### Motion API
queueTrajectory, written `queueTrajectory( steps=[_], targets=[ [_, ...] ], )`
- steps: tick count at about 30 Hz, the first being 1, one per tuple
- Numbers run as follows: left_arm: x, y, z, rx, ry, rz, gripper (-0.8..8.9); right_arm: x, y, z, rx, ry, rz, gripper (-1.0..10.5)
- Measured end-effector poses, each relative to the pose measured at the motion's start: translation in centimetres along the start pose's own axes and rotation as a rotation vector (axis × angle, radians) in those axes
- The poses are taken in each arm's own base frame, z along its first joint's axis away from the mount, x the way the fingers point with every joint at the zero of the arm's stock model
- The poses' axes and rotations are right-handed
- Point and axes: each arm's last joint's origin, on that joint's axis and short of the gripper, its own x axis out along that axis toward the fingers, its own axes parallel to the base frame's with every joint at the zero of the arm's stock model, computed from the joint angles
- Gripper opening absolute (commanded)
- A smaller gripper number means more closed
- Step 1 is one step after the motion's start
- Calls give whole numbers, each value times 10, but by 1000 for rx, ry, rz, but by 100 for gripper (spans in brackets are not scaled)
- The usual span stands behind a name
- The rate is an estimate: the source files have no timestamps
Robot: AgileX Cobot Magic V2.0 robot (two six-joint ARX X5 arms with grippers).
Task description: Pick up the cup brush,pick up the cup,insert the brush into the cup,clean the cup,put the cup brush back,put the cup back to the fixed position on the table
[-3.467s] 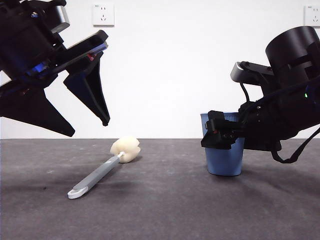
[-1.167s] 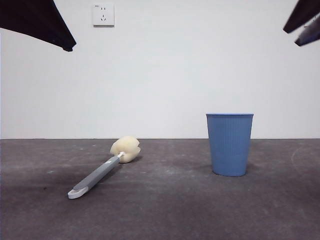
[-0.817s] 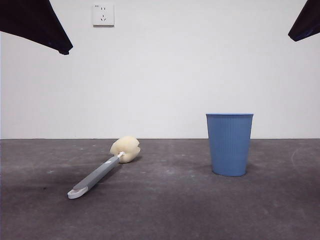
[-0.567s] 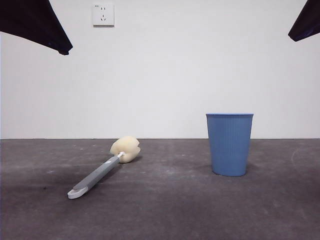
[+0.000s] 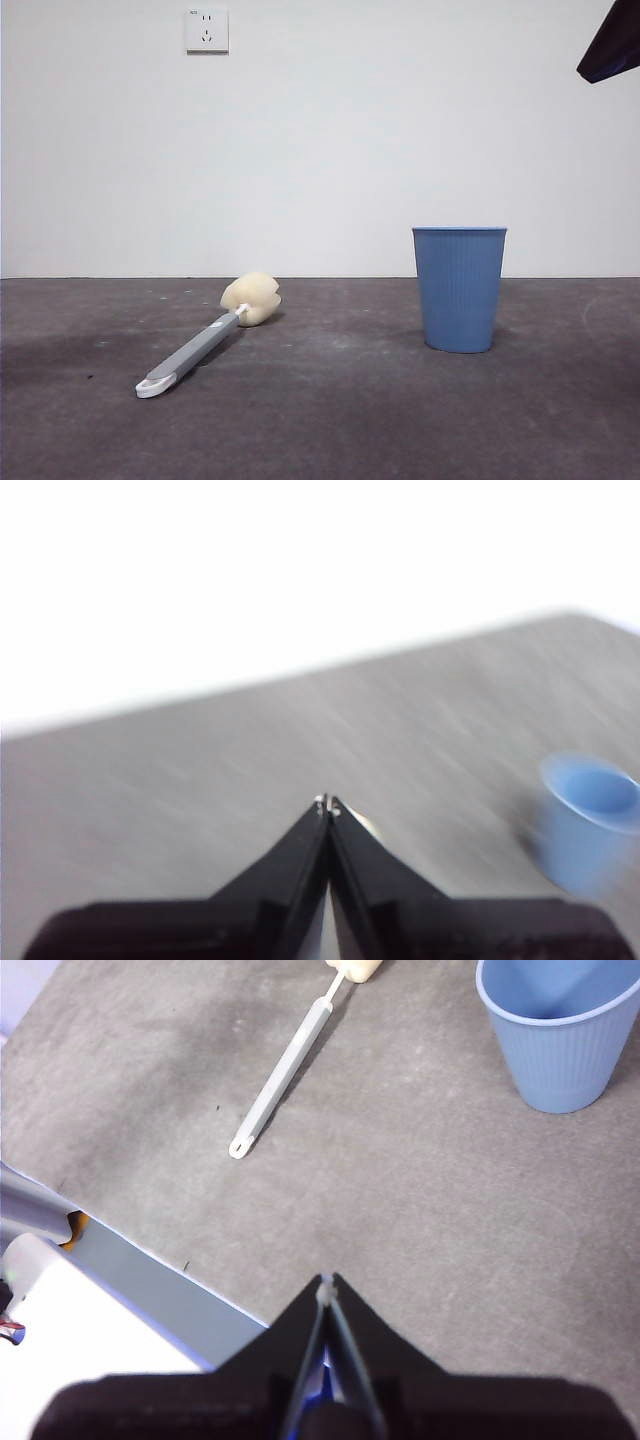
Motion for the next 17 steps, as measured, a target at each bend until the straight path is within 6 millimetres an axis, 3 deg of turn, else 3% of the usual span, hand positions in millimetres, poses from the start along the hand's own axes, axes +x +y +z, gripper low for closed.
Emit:
queueTrajectory(
  steps=[4, 8, 17],
  targets=[
    [-32, 20, 4, 25, -111, 174, -3, 0, 0, 0, 0, 0, 0, 1],
    [-48, 26, -14, 39, -196, 270, -3, 0, 0, 0, 0, 0, 0, 1],
    [-38, 31, -111, 9, -237, 352, -3, 0, 0, 0, 0, 0, 0, 1]
  ],
)
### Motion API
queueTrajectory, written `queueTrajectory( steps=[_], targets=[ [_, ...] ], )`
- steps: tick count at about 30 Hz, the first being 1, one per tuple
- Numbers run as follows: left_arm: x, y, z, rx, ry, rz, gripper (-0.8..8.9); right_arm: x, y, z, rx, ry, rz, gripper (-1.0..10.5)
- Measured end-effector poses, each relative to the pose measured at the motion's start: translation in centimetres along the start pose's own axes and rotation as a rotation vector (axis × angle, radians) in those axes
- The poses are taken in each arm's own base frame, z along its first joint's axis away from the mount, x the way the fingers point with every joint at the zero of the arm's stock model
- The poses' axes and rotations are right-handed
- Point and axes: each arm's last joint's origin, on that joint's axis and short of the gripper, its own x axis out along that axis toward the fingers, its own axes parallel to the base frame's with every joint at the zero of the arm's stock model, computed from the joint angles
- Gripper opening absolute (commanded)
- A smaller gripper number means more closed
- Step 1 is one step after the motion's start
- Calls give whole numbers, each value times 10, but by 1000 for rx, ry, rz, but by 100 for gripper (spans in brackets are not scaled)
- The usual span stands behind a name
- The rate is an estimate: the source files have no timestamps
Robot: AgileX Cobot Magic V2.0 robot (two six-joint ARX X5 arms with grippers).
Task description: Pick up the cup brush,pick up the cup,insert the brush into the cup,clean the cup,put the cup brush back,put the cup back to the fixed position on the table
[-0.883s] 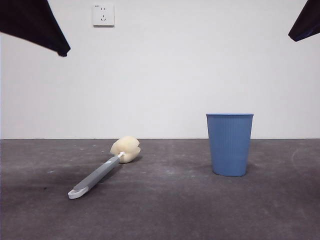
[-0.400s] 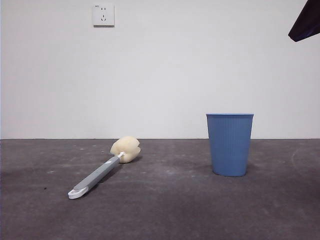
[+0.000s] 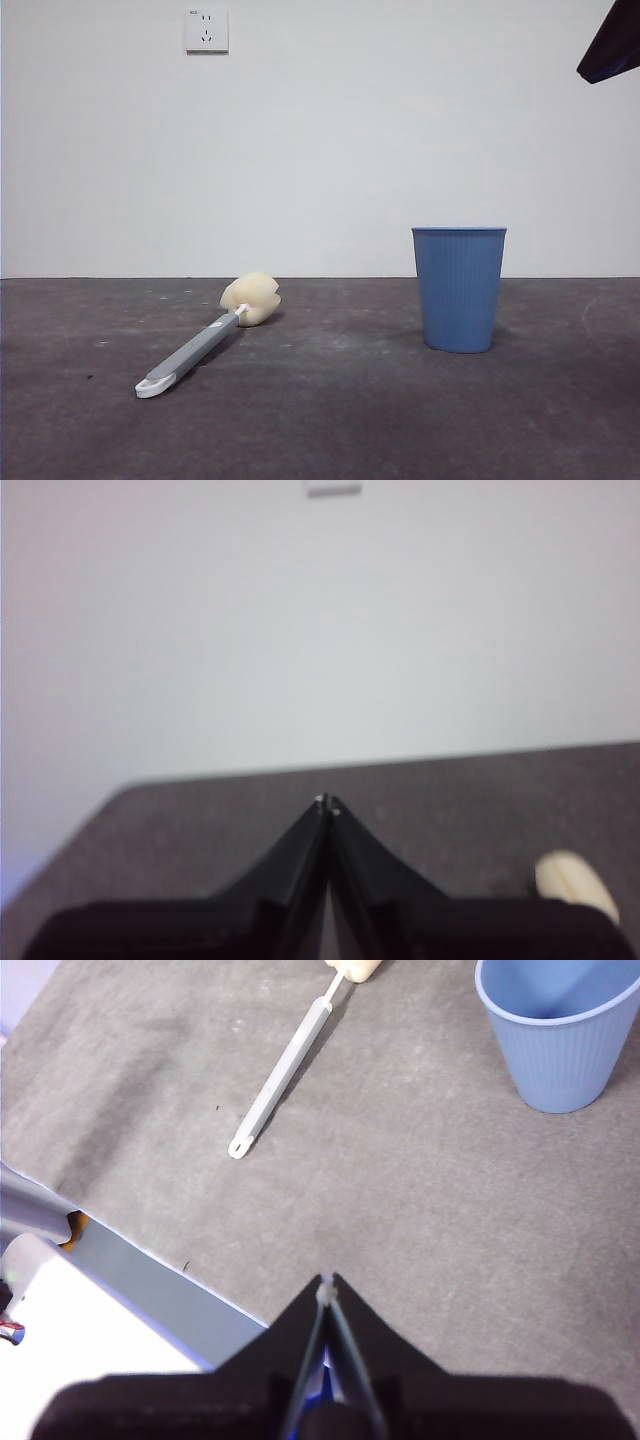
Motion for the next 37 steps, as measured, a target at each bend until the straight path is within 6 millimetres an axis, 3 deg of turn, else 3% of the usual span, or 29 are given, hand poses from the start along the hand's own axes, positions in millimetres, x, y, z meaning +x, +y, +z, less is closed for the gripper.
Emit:
queueTrajectory(
  steps=[5, 8, 17, 37],
  targets=[
    [-4, 0, -49, -69, 59, 13, -3, 0, 0, 0, 0, 0, 0, 1],
    [-5, -1, -65, -102, 87, 16, -3, 0, 0, 0, 0, 0, 0, 1],
    [-8, -1, -84, -129, 278, 26, -3, 0, 0, 0, 0, 0, 0, 1],
    [-8, -1, -84, -130, 278, 26, -3, 0, 0, 0, 0, 0, 0, 1]
  ],
)
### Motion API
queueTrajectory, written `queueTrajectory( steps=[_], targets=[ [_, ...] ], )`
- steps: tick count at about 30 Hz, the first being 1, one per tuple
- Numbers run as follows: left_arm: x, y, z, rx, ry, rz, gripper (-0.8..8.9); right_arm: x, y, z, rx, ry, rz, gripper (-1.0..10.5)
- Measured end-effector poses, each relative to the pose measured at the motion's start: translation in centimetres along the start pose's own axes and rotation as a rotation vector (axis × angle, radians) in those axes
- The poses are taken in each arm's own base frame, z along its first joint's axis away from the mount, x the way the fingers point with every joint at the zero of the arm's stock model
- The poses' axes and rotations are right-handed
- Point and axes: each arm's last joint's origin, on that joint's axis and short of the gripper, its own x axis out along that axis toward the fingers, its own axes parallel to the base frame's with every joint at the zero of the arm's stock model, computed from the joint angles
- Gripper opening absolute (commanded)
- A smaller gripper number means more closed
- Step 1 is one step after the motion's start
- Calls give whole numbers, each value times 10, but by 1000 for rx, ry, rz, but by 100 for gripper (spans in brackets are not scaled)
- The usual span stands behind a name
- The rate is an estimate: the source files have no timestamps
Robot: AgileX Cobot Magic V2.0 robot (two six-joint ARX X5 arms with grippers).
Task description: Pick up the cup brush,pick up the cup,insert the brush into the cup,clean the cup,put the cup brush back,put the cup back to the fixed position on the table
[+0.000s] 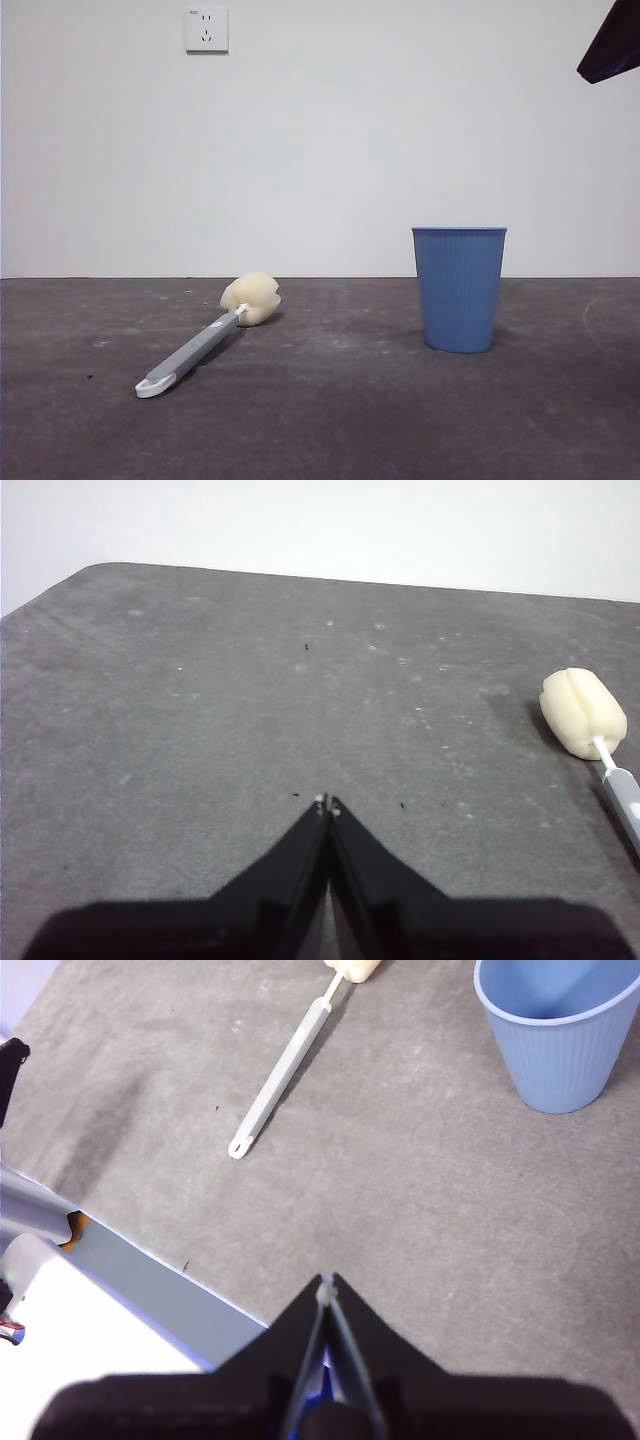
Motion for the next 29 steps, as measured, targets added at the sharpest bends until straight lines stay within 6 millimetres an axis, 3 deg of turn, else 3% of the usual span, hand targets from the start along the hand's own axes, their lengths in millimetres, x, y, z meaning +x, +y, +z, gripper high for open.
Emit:
queueTrajectory(
  steps=[11, 18, 22, 29],
  targets=[
    [0, 0, 0, 0, 0, 1, -3, 0, -1, 1, -35, -18, -34, 1],
    [0, 0, 0, 0, 0, 1, -3, -14, -13, 13, -129, -261, -249, 1],
    [0, 0, 0, 0, 0, 0, -3, -21, -29, 3, -129, -427, -307, 1],
    [0, 0, 0, 0, 0, 0, -3, -14, -59, -33, -122, -609, -458, 1]
  ],
)
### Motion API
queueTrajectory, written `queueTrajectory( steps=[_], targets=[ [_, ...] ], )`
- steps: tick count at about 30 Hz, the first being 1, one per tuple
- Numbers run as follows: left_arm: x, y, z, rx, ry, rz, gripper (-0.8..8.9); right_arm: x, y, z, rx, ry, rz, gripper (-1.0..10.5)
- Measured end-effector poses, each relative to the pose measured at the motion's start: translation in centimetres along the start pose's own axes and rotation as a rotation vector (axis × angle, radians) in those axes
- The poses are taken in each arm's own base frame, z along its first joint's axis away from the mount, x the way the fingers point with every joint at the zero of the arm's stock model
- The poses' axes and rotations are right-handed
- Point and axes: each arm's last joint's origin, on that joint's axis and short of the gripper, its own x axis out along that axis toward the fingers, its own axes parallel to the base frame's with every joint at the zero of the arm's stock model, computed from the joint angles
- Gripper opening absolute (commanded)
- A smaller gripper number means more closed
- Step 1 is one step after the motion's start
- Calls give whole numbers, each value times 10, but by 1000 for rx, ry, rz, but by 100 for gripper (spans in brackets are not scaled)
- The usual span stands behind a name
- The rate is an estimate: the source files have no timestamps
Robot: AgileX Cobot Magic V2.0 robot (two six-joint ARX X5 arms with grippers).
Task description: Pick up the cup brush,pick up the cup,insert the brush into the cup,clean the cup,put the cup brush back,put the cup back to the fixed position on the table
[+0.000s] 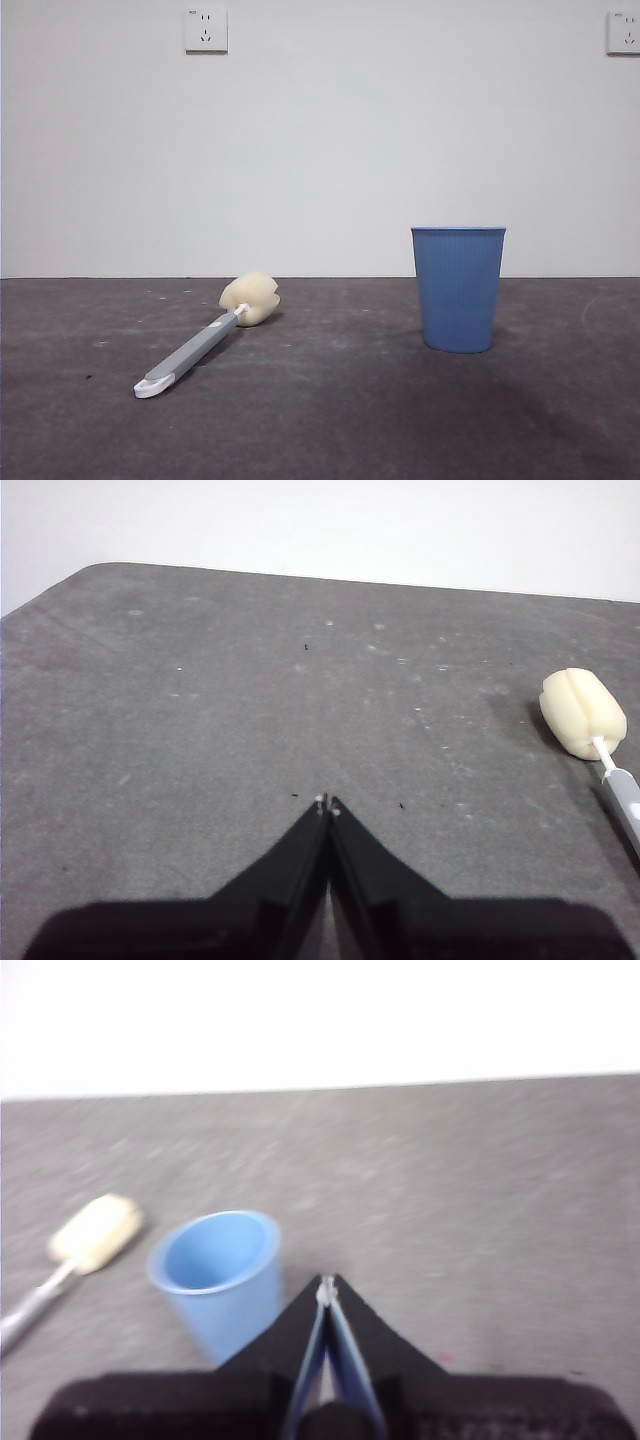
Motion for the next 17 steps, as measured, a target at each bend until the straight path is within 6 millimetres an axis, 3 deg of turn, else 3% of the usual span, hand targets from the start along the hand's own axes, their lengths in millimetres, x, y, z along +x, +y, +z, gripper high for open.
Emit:
queueTrajectory(
  steps=[5, 12, 17],
  targets=[
    [0, 0, 0, 0, 0, 0, -3, -1, -8, -31, 1, -74, -65, 1],
    [0, 0, 0, 0, 0, 0, -3, 3, -14, -76, 13, -43, -91, 1],
    [0, 0, 0, 0, 0, 0, -3, 5, -15, -92, 40, -30, -91, 1]
  ],
)
